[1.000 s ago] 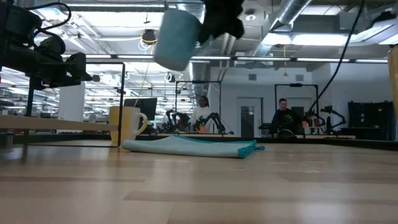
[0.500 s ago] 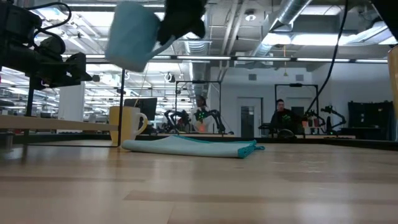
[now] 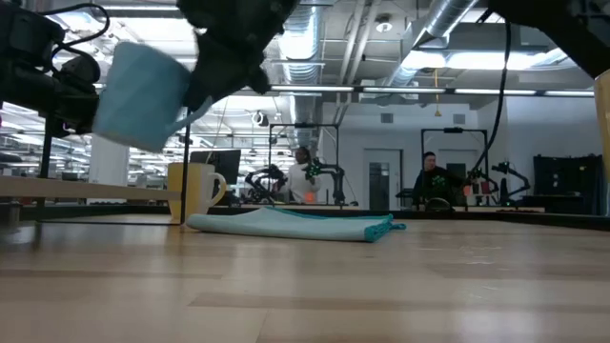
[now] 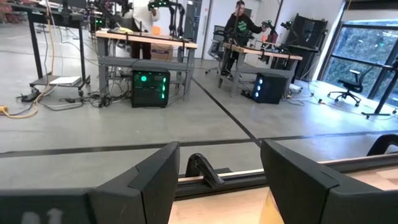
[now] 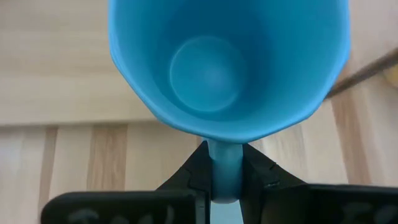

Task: Stack small to large cups/mugs on shelf
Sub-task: Put the blue mug on the shelf

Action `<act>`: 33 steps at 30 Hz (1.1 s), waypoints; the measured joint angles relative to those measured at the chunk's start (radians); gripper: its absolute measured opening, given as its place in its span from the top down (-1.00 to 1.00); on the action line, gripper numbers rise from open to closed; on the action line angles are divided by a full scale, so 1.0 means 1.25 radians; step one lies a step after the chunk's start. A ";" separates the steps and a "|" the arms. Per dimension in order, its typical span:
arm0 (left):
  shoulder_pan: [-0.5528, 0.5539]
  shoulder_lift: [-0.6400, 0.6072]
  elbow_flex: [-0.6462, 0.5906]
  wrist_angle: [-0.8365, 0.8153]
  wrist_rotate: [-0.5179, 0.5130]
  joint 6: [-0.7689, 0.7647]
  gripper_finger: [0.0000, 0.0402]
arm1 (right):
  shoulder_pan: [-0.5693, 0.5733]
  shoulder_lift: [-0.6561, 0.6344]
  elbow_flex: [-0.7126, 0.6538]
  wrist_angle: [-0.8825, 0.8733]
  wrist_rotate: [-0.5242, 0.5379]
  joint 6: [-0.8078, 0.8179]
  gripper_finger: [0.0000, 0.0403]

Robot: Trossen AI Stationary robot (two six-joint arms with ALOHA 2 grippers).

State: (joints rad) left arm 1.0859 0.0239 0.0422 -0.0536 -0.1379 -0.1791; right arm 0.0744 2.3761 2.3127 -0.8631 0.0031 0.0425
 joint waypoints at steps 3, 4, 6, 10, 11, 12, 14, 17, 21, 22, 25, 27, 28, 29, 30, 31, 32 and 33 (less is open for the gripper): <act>0.000 0.003 0.000 0.000 0.004 0.000 -0.08 | -0.004 0.036 0.031 -0.016 -0.014 -0.001 0.71; 0.000 0.005 0.000 0.000 0.006 0.000 -0.08 | -0.006 0.047 0.036 -0.005 -0.014 -0.001 0.71; 0.000 0.005 0.000 0.000 0.006 0.000 -0.08 | -0.011 0.055 0.032 -0.002 -0.026 0.000 0.71; 0.000 0.008 0.000 0.000 0.002 0.000 -0.08 | -0.021 0.056 0.032 -0.009 -0.026 0.000 0.71; 0.000 0.008 0.000 0.000 0.002 0.000 -0.08 | -0.024 0.056 0.032 -0.009 -0.026 0.001 0.71; 0.000 0.008 0.000 0.000 0.002 0.000 -0.08 | -0.027 0.056 0.032 -0.008 -0.026 0.001 0.71; 0.000 0.009 0.000 0.000 0.002 0.002 -0.08 | -0.035 0.056 0.032 -0.003 -0.026 0.001 0.71; 0.000 0.009 0.000 0.000 0.002 0.009 -0.08 | -0.048 0.055 0.032 0.015 -0.027 0.001 0.71; 0.000 0.009 0.000 0.000 0.001 0.010 -0.08 | -0.056 0.055 0.032 0.015 -0.026 -0.007 0.71; 0.000 0.009 0.000 0.000 0.001 0.011 -0.08 | -0.056 0.055 0.032 0.016 -0.026 -0.016 0.71; 0.000 0.009 0.000 0.000 0.001 0.011 -0.08 | -0.055 0.055 0.032 0.016 -0.026 -0.020 0.71; 0.000 0.009 0.000 0.000 0.001 0.011 -0.08 | -0.054 0.055 0.032 0.015 -0.026 -0.020 0.71; 0.000 0.009 0.000 0.000 0.001 0.011 -0.08 | -0.052 0.055 0.032 0.015 -0.026 -0.020 0.71; 0.000 0.009 0.000 0.000 0.001 0.011 -0.08 | -0.051 0.055 0.032 0.015 -0.026 -0.021 0.71; 0.000 0.009 0.000 0.000 0.001 0.011 -0.08 | -0.050 0.055 0.032 0.015 -0.026 -0.021 0.71; 0.000 0.009 0.000 0.000 0.001 0.011 -0.08 | -0.049 0.055 0.032 0.015 -0.026 -0.022 0.71; 0.000 0.009 0.000 0.000 0.001 0.011 -0.08 | -0.047 0.055 0.032 0.015 -0.026 -0.022 0.71; 0.000 0.009 0.000 0.000 0.001 0.011 -0.08 | -0.046 0.055 0.032 0.014 -0.026 -0.022 0.71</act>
State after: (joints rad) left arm 1.0855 0.0349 0.0422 -0.0536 -0.1368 -0.1654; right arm 0.0174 2.4443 2.3524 -0.8452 -0.0292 0.0147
